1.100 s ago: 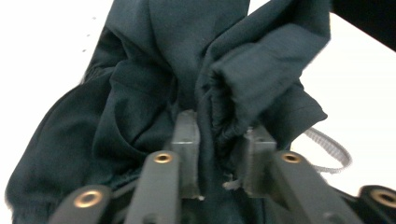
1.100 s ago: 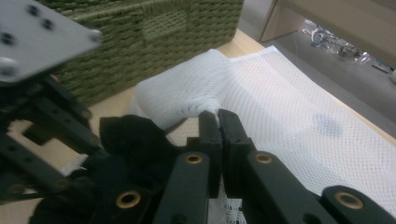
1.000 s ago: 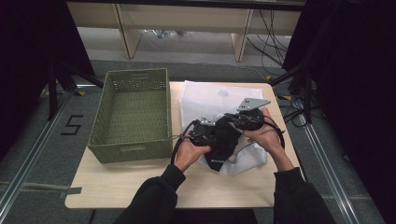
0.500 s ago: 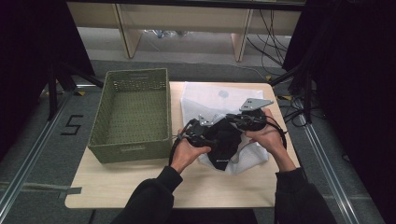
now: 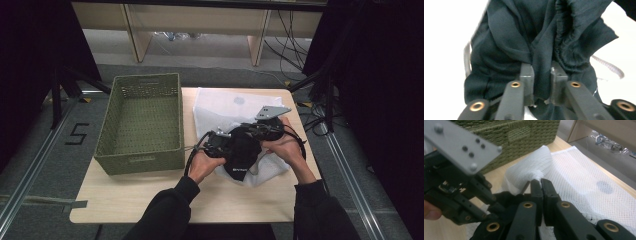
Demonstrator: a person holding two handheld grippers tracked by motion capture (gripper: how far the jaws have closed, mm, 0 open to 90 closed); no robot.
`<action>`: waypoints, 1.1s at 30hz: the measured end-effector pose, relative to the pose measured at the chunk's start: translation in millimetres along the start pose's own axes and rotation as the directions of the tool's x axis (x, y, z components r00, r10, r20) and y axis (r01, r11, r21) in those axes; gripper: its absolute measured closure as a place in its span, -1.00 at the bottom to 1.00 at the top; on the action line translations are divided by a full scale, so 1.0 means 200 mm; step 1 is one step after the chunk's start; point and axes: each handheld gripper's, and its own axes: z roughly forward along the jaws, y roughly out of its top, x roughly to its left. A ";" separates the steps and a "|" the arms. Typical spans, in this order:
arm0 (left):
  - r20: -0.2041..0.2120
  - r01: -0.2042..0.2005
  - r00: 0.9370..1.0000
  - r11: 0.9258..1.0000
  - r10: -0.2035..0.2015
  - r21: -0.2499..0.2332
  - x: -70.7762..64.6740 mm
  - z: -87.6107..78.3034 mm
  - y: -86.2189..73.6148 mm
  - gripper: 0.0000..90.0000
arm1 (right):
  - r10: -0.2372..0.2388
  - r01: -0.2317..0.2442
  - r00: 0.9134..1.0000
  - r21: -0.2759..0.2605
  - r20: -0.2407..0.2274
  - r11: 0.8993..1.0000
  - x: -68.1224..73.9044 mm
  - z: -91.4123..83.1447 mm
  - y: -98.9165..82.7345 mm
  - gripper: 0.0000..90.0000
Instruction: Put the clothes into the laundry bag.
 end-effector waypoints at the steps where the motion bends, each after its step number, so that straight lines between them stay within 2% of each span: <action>1: 0.004 -0.004 1.000 1.000 0.004 -0.007 0.00 -0.01 0.01 0.75 | 0.014 -0.013 1.000 0.007 -0.023 1.000 0.01 0.00 0.01 1.00; 2: -0.002 0.004 1.000 0.999 -0.004 -0.033 -0.01 -0.02 0.03 0.76 | 0.013 -0.013 1.000 0.005 -0.019 1.000 0.01 -0.01 0.01 1.00; 4: -0.012 -0.005 1.000 0.999 0.004 -0.045 -0.01 -0.03 0.07 0.76 | -0.002 0.002 1.000 -0.003 -0.014 1.000 0.02 -0.02 0.02 1.00; 6: -0.009 0.030 0.999 0.997 -0.031 -0.069 0.01 -0.01 0.07 0.75 | -0.011 0.011 1.000 -0.007 -0.015 1.000 0.03 -0.03 0.02 1.00; 8: -0.023 0.045 0.999 0.998 -0.046 -0.053 0.03 0.02 0.06 0.73 | -0.009 0.009 1.000 0.003 -0.016 1.000 0.02 -0.03 0.02 1.00; 9: -0.029 0.048 0.998 0.998 -0.049 -0.028 0.05 0.04 0.04 0.71 | -0.004 0.004 1.000 0.003 -0.010 1.000 0.03 -0.02 0.01 1.00; 10: -0.031 0.064 0.997 0.997 -0.065 -0.031 0.06 0.06 0.02 0.68 | -0.005 0.005 1.000 0.006 -0.015 1.000 0.02 -0.02 0.00 1.00; 11: -0.027 0.084 0.996 0.996 -0.085 -0.037 0.06 0.07 0.01 0.62 | -0.001 0.001 1.000 0.017 -0.030 1.000 0.02 -0.02 -0.01 1.00; 12: -0.006 0.090 0.996 0.995 -0.090 -0.033 0.06 0.07 0.00 0.55 | 0.002 -0.002 1.000 0.014 -0.017 1.000 0.02 -0.01 -0.01 1.00; 13: -0.012 0.070 0.997 0.997 -0.071 -0.028 0.06 0.05 -0.01 0.45 | 0.028 -0.027 0.999 0.024 -0.021 0.999 0.01 -0.01 -0.02 1.00; 14: -0.018 0.055 0.998 0.998 -0.055 -0.011 0.04 0.03 -0.02 0.33 | 0.018 -0.017 1.000 0.019 -0.014 1.000 -0.01 -0.02 -0.03 1.00; 15: -0.020 0.043 0.999 0.999 -0.043 0.001 0.04 0.01 -0.02 0.17 | 0.036 -0.035 0.999 0.021 -0.016 0.999 -0.02 -0.02 -0.04 1.00; 16: -0.022 0.015 1.000 1.000 -0.014 0.019 0.02 -0.02 -0.02 0.05 | 0.031 -0.031 0.999 0.018 -0.013 0.999 -0.02 -0.02 -0.04 1.00; 17: -0.025 0.002 1.000 1.000 -0.001 0.018 0.01 -0.04 -0.03 -0.09 | 0.057 -0.057 0.998 0.027 -0.024 0.998 -0.02 -0.02 -0.05 1.00; 18: -0.027 -0.020 0.999 1.000 0.021 0.021 -0.01 -0.07 -0.04 -0.14 | 0.041 -0.040 0.999 0.020 -0.011 0.999 -0.03 -0.02 -0.05 1.00; 20: -0.017 -0.059 0.998 0.997 0.060 0.057 -0.05 -0.08 -0.07 -0.29 | 0.040 -0.039 0.999 0.023 -0.020 0.999 -0.03 -0.02 -0.05 1.00; 21: -0.008 -0.095 0.995 0.992 0.096 0.088 -0.05 -0.08 -0.09 -0.33 | 0.035 -0.035 0.999 0.019 -0.012 0.999 -0.03 -0.02 -0.05 1.00; 22: -0.004 -0.104 0.994 0.989 0.105 0.104 -0.06 -0.06 -0.10 -0.36 | 0.037 -0.036 0.999 0.024 -0.012 0.999 -0.03 -0.02 -0.05 1.00; 23: -0.004 -0.097 0.995 0.990 0.098 0.104 -0.06 -0.04 -0.11 -0.36 | 0.046 -0.046 0.999 0.031 -0.023 0.998 -0.02 -0.01 -0.05 1.00; 24: -0.006 -0.095 0.995 0.989 0.096 0.114 -0.06 -0.01 -0.12 -0.32 | 0.037 -0.036 0.999 0.029 -0.019 0.999 -0.02 -0.01 -0.05 1.00; 25: -0.016 -0.084 0.996 0.991 0.086 0.101 -0.06 0.01 -0.12 -0.22 | 0.045 -0.044 0.999 0.031 -0.018 0.999 -0.01 -0.01 -0.04 1.00; 26: -0.020 -0.094 0.995 0.991 0.096 0.092 -0.06 0.02 -0.12 -0.08 | 0.038 -0.038 0.999 0.029 -0.021 0.999 -0.01 -0.01 -0.04 1.00; 27: -0.011 -0.088 0.996 0.993 0.089 0.074 -0.06 0.04 -0.12 0.10 | 0.027 -0.027 1.000 0.023 -0.005 0.999 0.00 -0.01 -0.04 1.00; 28: -0.014 -0.107 0.994 0.991 0.109 0.081 -0.06 0.05 -0.11 0.32 | 0.030 -0.029 0.999 0.027 -0.012 0.999 0.00 -0.01 -0.04 1.00; 30: -0.024 -0.092 0.995 0.994 0.094 0.065 -0.06 0.07 -0.10 0.68 | 0.037 -0.036 0.999 0.028 -0.025 0.999 0.00 -0.01 -0.04 1.00; 32: -0.049 -0.087 0.995 0.996 0.089 0.033 -0.06 0.08 -0.08 0.77 | 0.041 -0.041 0.999 0.027 -0.025 0.999 0.01 -0.02 -0.04 1.00; 33: -0.072 -0.096 0.993 0.995 0.097 0.013 -0.07 0.07 -0.07 0.78 | 0.022 -0.021 1.000 0.016 -0.020 1.000 0.00 -0.01 -0.04 1.00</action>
